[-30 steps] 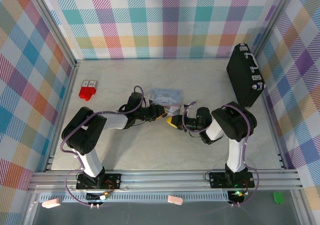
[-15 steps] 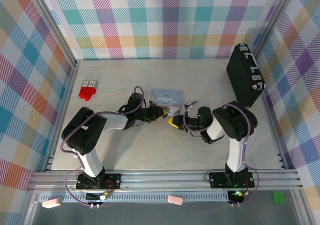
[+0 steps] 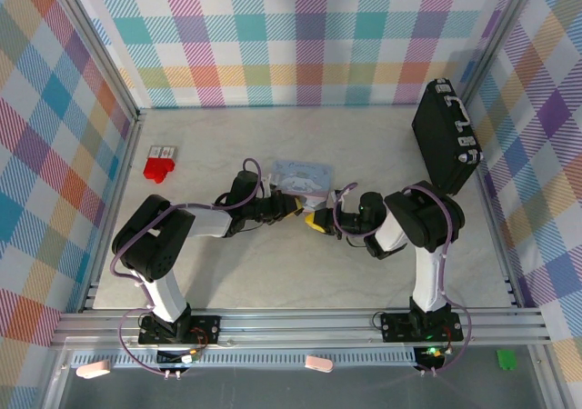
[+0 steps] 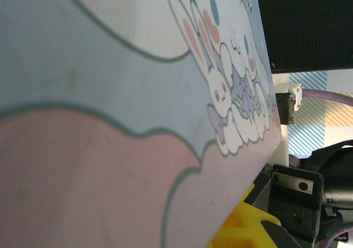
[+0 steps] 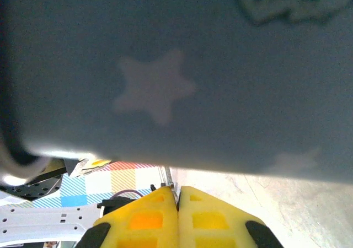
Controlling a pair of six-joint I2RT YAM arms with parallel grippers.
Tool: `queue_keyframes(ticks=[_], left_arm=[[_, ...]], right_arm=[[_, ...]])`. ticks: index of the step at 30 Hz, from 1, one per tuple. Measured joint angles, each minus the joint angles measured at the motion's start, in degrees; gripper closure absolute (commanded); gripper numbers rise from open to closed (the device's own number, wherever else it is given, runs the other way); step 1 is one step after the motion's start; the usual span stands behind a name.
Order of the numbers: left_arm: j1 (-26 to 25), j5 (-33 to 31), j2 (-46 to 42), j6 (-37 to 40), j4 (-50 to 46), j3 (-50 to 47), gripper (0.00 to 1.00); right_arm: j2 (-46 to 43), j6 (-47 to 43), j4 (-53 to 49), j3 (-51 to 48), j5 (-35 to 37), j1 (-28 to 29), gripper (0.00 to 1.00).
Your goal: Unlock a padlock with a key
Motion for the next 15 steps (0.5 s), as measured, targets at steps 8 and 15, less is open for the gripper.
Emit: queue_keyframes(ticks=[8,15], left_arm=[[-0.02,-1.55,0.00,-1.81,3.65,-1.57,1.00],[-0.66,-3.91,0.22,-5.25,8.52,-2.95,1.00]], right_arm=[[0.00,0.57,0.00,0.00,1.84,0.00,1.00],[-1.20,0.96,-0.59,0.00,3.69,-0.26,0.97]])
